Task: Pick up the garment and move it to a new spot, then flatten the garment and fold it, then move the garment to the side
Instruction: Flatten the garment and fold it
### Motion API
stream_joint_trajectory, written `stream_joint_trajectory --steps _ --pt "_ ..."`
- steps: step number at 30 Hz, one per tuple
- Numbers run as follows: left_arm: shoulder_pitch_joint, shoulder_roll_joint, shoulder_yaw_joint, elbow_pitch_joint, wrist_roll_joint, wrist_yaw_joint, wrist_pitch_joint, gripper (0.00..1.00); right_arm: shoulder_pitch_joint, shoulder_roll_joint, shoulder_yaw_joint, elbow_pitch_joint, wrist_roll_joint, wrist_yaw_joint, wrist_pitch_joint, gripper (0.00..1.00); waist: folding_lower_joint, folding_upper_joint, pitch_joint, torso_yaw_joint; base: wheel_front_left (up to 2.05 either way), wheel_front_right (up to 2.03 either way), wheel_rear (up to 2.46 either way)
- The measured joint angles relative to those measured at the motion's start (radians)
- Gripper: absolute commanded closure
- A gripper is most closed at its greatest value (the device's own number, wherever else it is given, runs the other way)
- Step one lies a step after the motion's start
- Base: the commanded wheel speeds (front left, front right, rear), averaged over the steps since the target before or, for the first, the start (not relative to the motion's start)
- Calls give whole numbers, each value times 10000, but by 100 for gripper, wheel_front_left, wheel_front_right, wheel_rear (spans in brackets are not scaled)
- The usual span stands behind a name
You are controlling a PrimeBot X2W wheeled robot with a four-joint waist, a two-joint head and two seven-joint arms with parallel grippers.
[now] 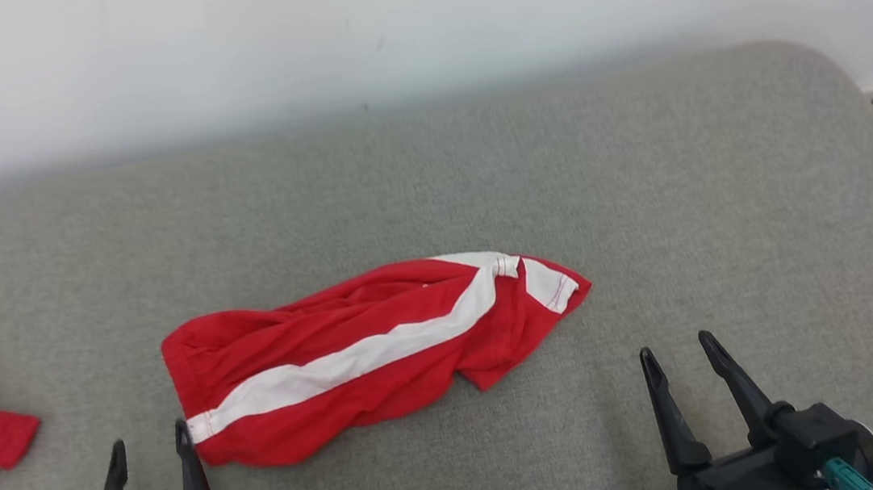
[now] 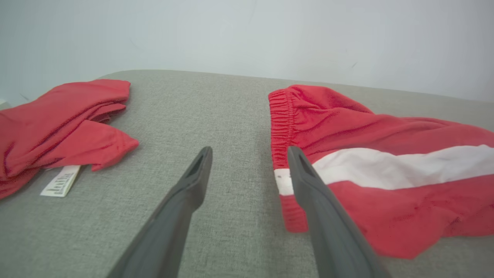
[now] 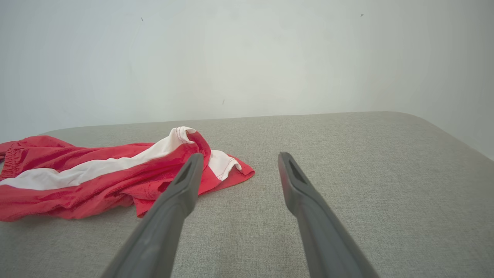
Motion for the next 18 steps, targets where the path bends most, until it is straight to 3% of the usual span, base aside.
stream_joint_trajectory --steps 10,18 --pt "1783 -136 -533 -1501 222 -75 0 0 504 155 -334 8 -211 0 -2 0 -2 0 -1060 408 0 0 0" --pt "2687 -138 -1083 -2119 182 251 0 0 769 232 -497 15 -347 0 -2 0 -2 -1 -1555 869 0 0 0"
